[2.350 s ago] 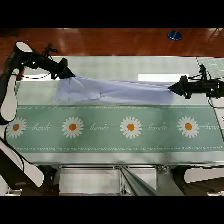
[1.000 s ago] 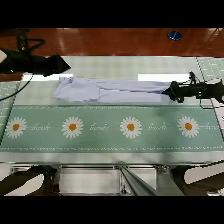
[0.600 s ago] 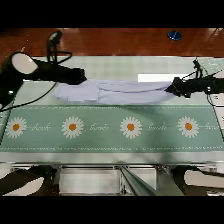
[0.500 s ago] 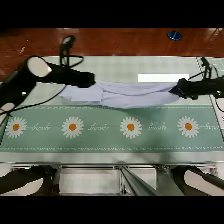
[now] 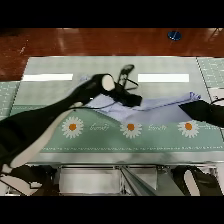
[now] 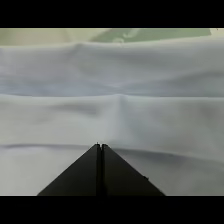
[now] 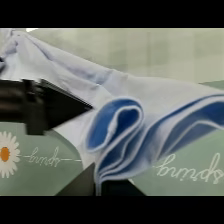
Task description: Fold the shirts.
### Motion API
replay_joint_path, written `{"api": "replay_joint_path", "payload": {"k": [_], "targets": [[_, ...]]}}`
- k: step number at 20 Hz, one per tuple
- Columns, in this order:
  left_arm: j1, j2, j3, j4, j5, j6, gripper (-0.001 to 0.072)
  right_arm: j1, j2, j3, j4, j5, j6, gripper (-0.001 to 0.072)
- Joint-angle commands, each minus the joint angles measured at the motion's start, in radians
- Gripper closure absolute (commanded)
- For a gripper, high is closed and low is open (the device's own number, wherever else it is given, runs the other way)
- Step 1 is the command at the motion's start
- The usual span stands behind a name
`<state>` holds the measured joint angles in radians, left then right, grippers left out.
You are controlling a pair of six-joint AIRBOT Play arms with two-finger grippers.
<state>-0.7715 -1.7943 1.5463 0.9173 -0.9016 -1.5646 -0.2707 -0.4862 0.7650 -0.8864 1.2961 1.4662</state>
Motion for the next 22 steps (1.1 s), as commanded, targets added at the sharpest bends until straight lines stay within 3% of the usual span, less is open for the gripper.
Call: {"api": "replay_joint_path", "payload": {"k": [1,6,11,15,18,22], "targets": [[-0.126,-0.144,0.096,-0.146,-0.064,-0.026,0.0689,0.0,0.082,-0.01,0.054,0.014,0.034,0.0692],[-0.133,-0.151,0.097,-0.248,-0.079,0.027,0.0689,0.0,0.082,-0.006,0.093,-0.011,0.03,0.0692],[0.212,-0.017,0.097,-0.224,-0.191,0.048,0.0689,0.031,-0.009,-0.005,0.27,-0.033,-0.048,0.0692],[0.519,0.253,0.092,-0.034,-0.314,0.072,0.0689,0.293,-0.256,0.068,0.301,-0.204,-0.103,0.0692],[0.711,0.52,-0.001,0.143,-0.315,0.072,0.0688,0.493,-0.544,0.227,0.302,-0.323,-0.134,0.0691],[0.86,0.861,-0.251,0.184,-0.301,0.111,0.0688,0.632,-0.941,0.494,0.302,-0.367,-0.143,0.0691]]}}
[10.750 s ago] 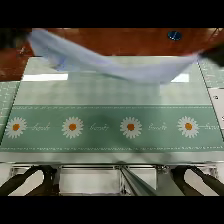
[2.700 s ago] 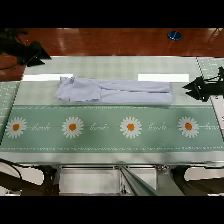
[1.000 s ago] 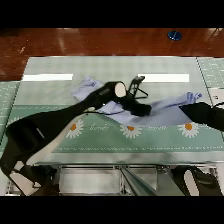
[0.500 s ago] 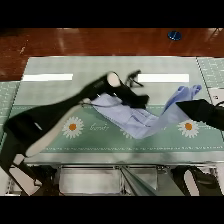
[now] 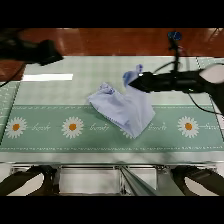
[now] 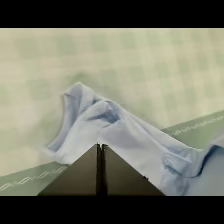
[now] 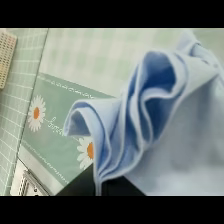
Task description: Fold the shirts.
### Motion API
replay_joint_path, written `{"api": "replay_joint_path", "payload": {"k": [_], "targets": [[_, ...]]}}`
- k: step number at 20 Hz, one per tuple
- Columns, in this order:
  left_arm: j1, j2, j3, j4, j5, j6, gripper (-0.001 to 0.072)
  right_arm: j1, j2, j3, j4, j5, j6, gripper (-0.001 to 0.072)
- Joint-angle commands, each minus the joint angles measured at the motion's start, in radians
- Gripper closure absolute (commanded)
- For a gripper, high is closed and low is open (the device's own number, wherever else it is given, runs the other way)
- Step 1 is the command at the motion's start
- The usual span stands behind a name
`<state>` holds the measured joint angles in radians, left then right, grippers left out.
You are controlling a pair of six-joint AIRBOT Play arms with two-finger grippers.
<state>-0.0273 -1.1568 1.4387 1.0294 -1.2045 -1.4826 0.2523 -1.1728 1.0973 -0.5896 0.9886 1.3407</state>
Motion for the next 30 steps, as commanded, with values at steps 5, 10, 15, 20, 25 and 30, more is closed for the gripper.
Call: {"api": "replay_joint_path", "payload": {"k": [5,10,15,20,25,30], "targets": [[0.091,0.438,-0.442,0.025,0.058,0.031,0.0688,0.17,-0.567,0.377,0.023,-0.089,0.005,0.0691],[0.019,0.383,-0.647,-0.036,0.266,0.031,0.0688,0.203,-0.655,0.475,0.091,0.015,0.032,0.0294],[0.097,0.346,-0.59,-0.035,0.231,0.023,0.0688,-0.011,-0.415,0.484,-0.067,0.352,0.082,0.0296],[0.175,0.446,-0.55,-0.036,0.155,0.024,0.0688,-0.172,0.148,0.12,-0.833,0.277,0.364,0.0296],[0.098,0.478,-0.551,-0.035,0.133,0.023,0.0688,-0.182,0.446,-0.598,-0.682,-0.128,0.616,0.0296],[0.026,0.473,-0.551,-0.035,0.135,0.019,0.0688,-0.18,0.304,-0.792,-0.042,-0.332,0.275,0.0296]]}}
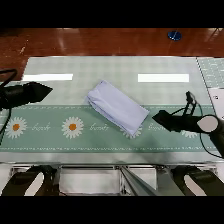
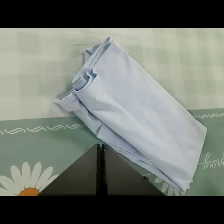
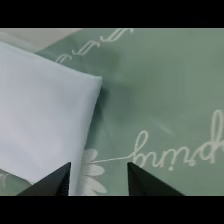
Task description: Fold the shirts.
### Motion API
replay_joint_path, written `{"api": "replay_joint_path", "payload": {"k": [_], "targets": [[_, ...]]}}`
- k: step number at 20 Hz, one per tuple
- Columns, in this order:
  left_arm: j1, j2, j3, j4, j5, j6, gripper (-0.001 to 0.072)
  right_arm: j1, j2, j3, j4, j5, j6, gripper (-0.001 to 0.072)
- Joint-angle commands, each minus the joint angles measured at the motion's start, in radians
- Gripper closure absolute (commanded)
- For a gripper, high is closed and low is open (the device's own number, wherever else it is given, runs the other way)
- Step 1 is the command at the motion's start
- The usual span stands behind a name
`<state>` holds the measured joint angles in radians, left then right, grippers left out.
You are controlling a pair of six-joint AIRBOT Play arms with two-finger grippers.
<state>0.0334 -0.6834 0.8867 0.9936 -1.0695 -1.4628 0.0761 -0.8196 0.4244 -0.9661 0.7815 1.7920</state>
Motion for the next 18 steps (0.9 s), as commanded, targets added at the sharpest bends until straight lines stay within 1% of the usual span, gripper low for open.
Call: {"api": "replay_joint_path", "payload": {"k": [1,3,5,8,11,12,13,14,16,18], "targets": [[-0.04,-0.003,0.001,0.0,0.0,0.0,0.0688,-0.003,-0.104,-0.114,0.429,-0.118,-0.265,0.0296],[-0.042,-0.008,-0.008,0.0,0.007,-0.001,0.0688,-0.003,-0.212,-0.1,0.556,-0.089,-0.389,0.0296],[-0.042,-0.01,-0.032,0.0,0.015,-0.007,0.0688,-0.003,-0.312,-0.068,0.634,-0.044,-0.481,0.0297],[-0.042,-0.01,-0.079,0.0,0.015,-0.008,0.0688,-0.002,-0.437,0.007,0.695,0.022,-0.552,0.0297],[-0.042,-0.01,-0.11,0.0,0.023,-0.008,0.0688,0.098,-0.525,0.122,0.702,0.035,-0.563,0.0308],[-0.042,-0.01,-0.118,0.0,0.032,-0.02,0.0688,0.142,-0.558,0.167,0.702,0.035,-0.563,0.0366],[-0.042,-0.01,-0.125,0.0,0.043,-0.031,0.0688,0.179,-0.59,0.219,0.695,0.036,-0.571,0.0572],[-0.042,-0.01,-0.128,0.0,0.048,-0.034,0.0688,0.202,-0.61,0.268,0.694,0.037,-0.608,0.0691],[-0.042,-0.01,-0.129,0.0,0.048,-0.034,0.0688,0.219,-0.616,0.388,0.645,0.048,-0.607,0.0691],[-0.042,-0.01,-0.129,0.0,0.048,-0.034,0.0688,0.212,-0.616,0.541,0.533,0.105,-0.537,0.0691]]}}
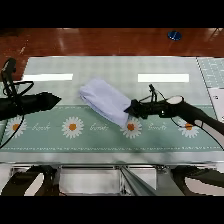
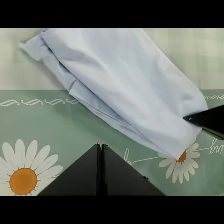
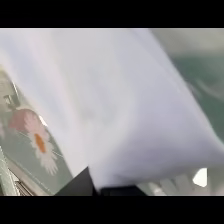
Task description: Fold the shirts.
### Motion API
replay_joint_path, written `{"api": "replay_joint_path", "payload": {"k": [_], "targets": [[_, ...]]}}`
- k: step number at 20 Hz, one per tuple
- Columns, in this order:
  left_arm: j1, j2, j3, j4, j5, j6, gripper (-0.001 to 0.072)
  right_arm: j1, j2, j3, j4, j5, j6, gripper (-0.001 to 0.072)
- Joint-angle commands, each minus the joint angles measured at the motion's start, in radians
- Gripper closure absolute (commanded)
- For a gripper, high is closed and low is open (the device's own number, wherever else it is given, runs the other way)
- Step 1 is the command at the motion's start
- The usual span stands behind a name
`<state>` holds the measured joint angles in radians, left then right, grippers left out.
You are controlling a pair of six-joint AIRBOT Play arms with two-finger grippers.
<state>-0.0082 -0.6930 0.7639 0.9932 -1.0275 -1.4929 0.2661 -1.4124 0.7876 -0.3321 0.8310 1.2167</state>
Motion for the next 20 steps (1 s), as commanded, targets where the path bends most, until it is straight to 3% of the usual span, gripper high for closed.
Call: {"api": "replay_joint_path", "payload": {"k": [1,6,10,20], "targets": [[0.0,0.0,-0.006,0.001,0.006,-0.004,0.0688,0.021,-0.023,0.264,-0.168,0.089,0.076,0.0692],[-0.001,0.0,-0.006,0.0,0.005,-0.004,0.0688,-0.034,-0.023,0.723,-0.459,0.27,0.275,0.0692],[-0.001,0.0,-0.006,0.0,0.006,-0.004,0.0688,-0.163,-0.021,0.982,-0.517,0.433,0.341,0.0692],[-0.001,0.0,-0.006,-0.048,0.007,0.008,0.0688,-0.77,0.106,1.073,-0.48,0.795,0.369,0.0692]]}}
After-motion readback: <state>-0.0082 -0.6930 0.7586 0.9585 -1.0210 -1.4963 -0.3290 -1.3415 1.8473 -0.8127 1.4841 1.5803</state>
